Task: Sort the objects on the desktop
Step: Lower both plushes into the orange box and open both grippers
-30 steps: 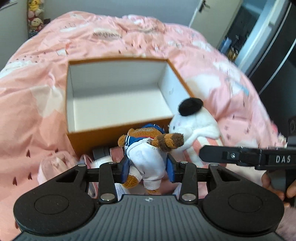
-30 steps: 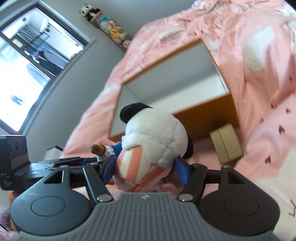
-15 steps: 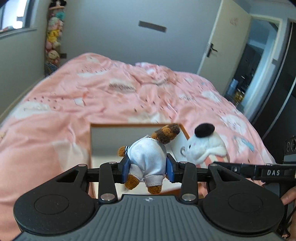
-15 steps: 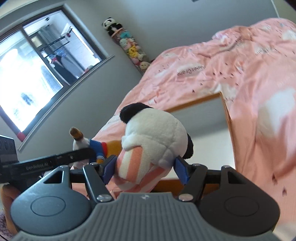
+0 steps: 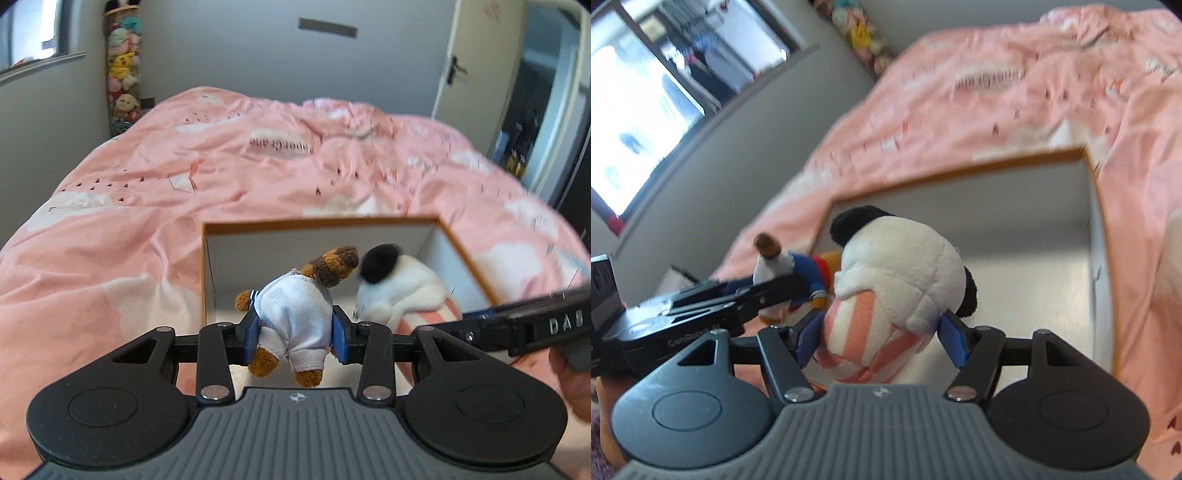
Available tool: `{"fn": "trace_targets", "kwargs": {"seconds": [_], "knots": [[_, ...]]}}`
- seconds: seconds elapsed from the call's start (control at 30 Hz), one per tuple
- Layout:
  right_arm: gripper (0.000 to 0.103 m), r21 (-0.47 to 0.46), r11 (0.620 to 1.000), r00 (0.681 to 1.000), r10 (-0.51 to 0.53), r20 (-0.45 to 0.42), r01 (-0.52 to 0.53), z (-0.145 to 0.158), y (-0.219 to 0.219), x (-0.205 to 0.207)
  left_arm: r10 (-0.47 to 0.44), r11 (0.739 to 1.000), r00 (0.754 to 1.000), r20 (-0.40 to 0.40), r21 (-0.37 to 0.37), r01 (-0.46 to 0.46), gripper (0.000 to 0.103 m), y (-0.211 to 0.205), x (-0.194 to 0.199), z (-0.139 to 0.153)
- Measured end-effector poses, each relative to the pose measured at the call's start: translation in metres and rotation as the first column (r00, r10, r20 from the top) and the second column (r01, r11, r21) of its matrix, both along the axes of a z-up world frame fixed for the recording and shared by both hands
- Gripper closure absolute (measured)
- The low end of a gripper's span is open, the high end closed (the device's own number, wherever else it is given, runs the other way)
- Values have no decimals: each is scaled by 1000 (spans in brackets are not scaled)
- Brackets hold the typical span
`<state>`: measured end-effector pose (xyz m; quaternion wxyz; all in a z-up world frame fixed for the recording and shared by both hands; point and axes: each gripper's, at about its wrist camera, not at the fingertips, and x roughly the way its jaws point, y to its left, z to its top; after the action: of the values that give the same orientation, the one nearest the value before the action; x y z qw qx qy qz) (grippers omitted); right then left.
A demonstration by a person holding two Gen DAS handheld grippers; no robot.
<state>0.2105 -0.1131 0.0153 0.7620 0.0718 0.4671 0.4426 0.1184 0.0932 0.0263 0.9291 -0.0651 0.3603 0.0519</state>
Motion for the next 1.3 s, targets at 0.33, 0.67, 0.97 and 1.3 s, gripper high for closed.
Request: {"fn": "trace_targets", "kwargs": {"seconds": [0.33, 0.67, 0.97, 1.3], "knots": [[38, -133, 990, 993, 24, -113, -39, -43, 28, 21, -73, 988, 978, -197, 123, 98, 58, -16, -2, -32], [37, -219, 972, 973, 35, -226, -86, -52, 25, 31, -193, 980, 928, -318, -21, 197, 44, -6, 3, -23], [48, -367, 913, 969, 97, -228, -178, -61, 26, 31, -167, 983, 929, -329, -130, 131, 51, 12, 22, -13], [48, -184, 983, 896, -87, -435, 6, -85, 28, 44, -113, 992, 952, -285, -92, 91, 54, 20, 17, -13]]}}
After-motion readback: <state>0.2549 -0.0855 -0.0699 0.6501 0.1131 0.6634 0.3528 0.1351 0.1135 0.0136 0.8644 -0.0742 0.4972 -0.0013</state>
